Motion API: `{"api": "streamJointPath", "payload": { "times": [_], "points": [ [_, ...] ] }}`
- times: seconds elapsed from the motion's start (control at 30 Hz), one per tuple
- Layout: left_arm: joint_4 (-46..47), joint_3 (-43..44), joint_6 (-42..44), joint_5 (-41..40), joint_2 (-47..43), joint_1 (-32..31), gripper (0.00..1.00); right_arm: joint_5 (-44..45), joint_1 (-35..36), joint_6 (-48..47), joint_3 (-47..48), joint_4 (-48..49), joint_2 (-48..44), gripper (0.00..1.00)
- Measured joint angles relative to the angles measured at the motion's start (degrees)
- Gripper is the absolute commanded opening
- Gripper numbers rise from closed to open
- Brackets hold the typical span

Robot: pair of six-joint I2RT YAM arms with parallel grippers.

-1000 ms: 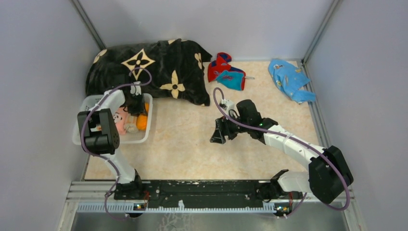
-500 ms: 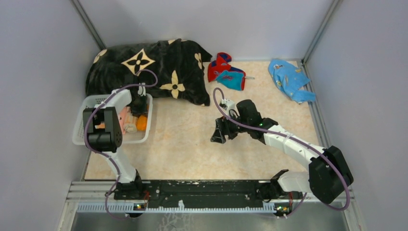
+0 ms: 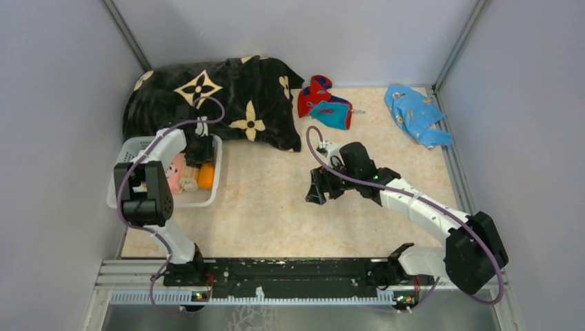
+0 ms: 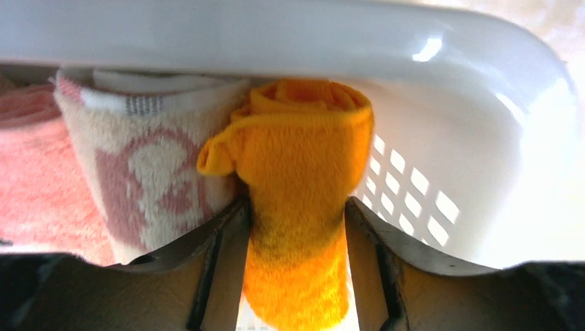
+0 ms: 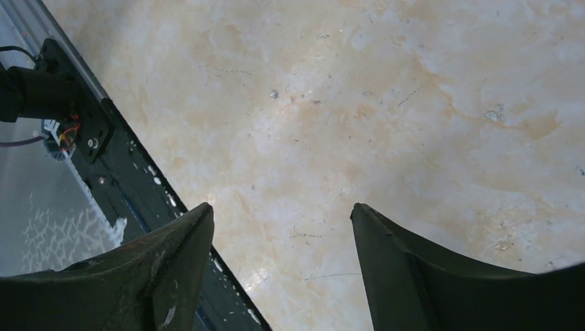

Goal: Roll the towels
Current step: Place the towel in the bin, then move the towel to the center of the board.

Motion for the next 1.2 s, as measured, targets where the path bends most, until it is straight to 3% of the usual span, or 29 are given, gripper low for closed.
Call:
{"api": "streamJointPath", "payload": {
  "times": [0.13,0.23,0.5,0.67,0.8,1.0,1.2],
  "points": [
    [-1.36,0.0,-0.26,1.07,-4.22,-0.22,0.63,3.48,0.0,-0.92,2.91,-3.1,-0.02,0.74],
    [-1.68,0.0,-0.7,1.81,-7.56,-0.24,0.66,7.1,0.0,-1.46,5.95,-5.07,0.0,0.94],
    [2.32,-3.93,-3.5,4.24,-23.85,-0.28,0.84,22.1,-1.03,-1.81,13.84,-7.5,-0.07,0.99],
    [9.14,-10.27,-5.35,5.27,-37.16,-0.28,0.92,26.73,-3.34,-1.53,17.29,-5.68,4.39,0.99],
    [14.67,-17.31,-6.45,9.03,-44.19,-0.28,0.96,27.32,-9.64,-0.2,19.43,0.98,13.07,0.96],
    [16.63,-22.93,-6.54,14.03,-46.47,-0.28,0.99,25.86,-21.14,5.09,23.67,10.62,28.48,0.86],
    [17.44,-23.21,-6.19,16.96,-46.42,-0.33,0.99,23.06,-26.53,8.74,34.84,17.51,43.95,0.75]
  ]
}}
